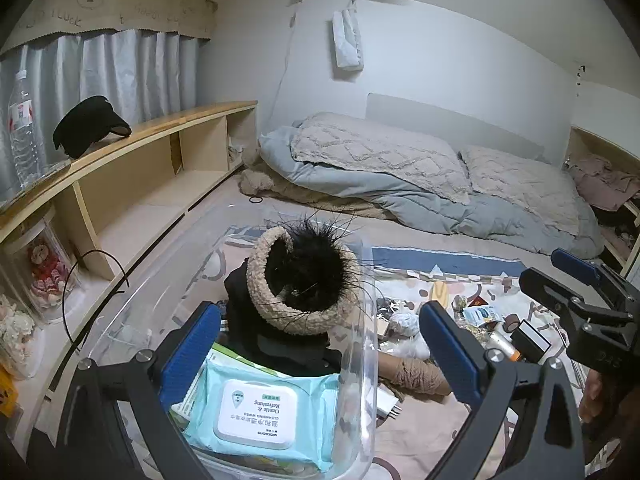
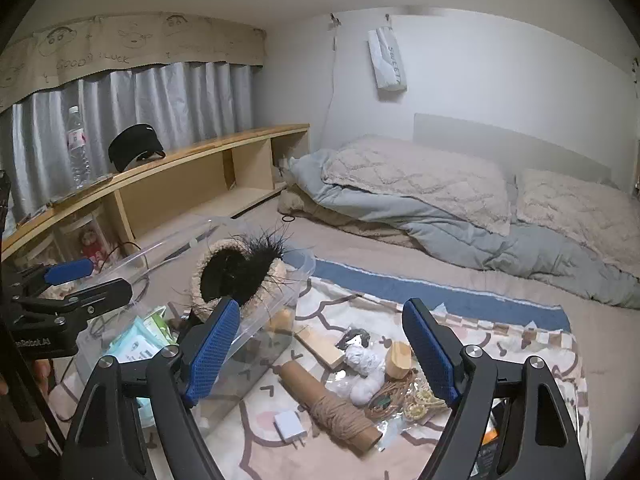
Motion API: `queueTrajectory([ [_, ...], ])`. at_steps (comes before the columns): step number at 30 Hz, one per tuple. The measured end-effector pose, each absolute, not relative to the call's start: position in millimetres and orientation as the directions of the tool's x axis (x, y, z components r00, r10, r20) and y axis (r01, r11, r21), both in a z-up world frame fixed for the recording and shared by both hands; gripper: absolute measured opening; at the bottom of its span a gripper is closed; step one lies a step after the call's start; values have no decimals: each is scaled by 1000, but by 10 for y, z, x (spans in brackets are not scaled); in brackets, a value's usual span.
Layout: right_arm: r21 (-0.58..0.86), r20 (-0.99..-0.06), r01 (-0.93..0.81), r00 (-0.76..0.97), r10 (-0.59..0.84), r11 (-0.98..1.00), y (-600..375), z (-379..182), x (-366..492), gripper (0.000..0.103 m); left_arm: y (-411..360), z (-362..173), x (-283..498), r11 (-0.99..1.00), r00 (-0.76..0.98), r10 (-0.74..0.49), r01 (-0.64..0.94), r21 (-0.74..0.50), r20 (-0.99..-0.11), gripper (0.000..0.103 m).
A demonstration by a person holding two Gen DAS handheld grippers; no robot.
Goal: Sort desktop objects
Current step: 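Open both tools and withdraw them from the clear bin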
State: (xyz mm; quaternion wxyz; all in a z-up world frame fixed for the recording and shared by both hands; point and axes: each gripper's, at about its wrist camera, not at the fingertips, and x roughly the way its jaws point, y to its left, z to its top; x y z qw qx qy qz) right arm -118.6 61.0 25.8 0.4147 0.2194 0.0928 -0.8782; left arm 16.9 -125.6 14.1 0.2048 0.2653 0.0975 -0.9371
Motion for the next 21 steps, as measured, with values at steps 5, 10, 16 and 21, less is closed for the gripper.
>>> queueTrajectory([
  [5, -22, -441, 766, -584, -682, -642, 647, 242, -1134, 103, -1196, 182, 205, -898, -788, -345, 436, -67, -509, 103],
  [10, -29, -465, 763, -583, -667, -646, 701, 220, -1125, 103, -1145, 219, 267, -901, -799, -344, 428, -65, -493, 103],
  [16, -26, -463, 745, -600, -652, -667, 866, 250, -1102, 103, -1030, 213, 282, -910, -800, -335, 411, -48, -498, 103],
  [21, -17, -454, 725, -619, -641, -688, 1029, 276, -1137, 103, -926, 224, 261, -922, -807, -314, 385, -42, -500, 103],
])
